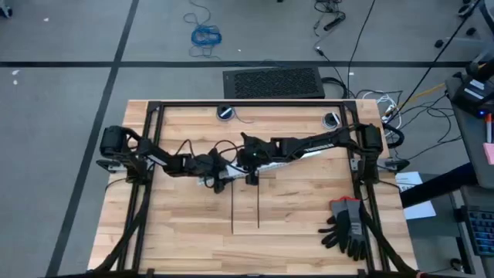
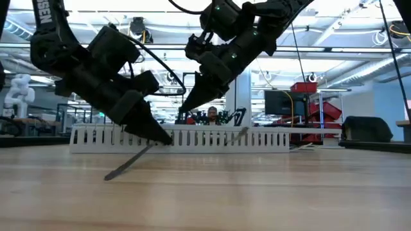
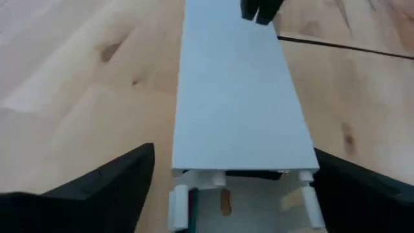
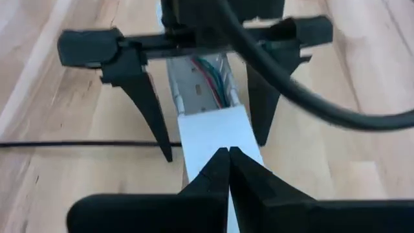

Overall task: Ziptie cables
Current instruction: Close the cable duct

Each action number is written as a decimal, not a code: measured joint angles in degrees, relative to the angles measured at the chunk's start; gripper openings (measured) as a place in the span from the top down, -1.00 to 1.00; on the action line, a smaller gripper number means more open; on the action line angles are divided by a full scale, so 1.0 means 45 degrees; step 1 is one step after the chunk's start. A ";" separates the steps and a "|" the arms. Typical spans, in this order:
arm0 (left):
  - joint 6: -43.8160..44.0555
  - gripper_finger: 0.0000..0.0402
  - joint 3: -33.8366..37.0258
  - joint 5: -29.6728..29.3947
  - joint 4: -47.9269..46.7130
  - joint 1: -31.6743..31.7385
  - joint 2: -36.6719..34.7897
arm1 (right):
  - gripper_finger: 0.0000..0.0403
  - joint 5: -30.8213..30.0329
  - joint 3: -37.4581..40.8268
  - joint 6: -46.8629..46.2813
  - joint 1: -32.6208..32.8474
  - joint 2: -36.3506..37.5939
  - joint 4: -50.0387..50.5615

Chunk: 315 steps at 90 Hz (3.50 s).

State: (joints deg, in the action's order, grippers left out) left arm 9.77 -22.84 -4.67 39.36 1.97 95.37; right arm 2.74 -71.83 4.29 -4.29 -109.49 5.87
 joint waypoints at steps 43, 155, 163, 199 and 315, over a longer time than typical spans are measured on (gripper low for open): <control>-0.0722 -0.85 -0.0091 -0.1127 -0.5362 -0.0003 -0.4487 | 1.00 -0.0601 -0.0029 0.0396 0.0146 0.0068 -0.0175; 0.3058 -0.84 0.0460 -0.4025 -0.5516 -0.2939 -0.5338 | 1.00 -0.0572 0.0459 0.0526 -0.0034 0.0083 -0.0537; 0.3102 -0.84 0.0782 -0.4220 -0.5179 -0.3072 -0.4979 | 1.00 -0.0543 0.0648 0.0526 -0.0034 0.0083 -0.0778; 0.3386 -0.84 0.0861 -0.4151 -0.2898 -0.3136 -0.1955 | 1.00 -0.0523 0.0816 0.0447 0.0102 0.0083 -0.1191; 0.2403 -0.24 0.0842 -0.3650 -0.1610 -0.2783 -0.1004 | 1.00 0.1755 0.0457 -0.1621 0.0126 -0.2603 -0.6091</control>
State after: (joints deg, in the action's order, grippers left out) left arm 20.58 -19.05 -21.09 32.12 -10.55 90.85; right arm 10.63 -69.78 -3.01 -3.73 -121.21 -21.54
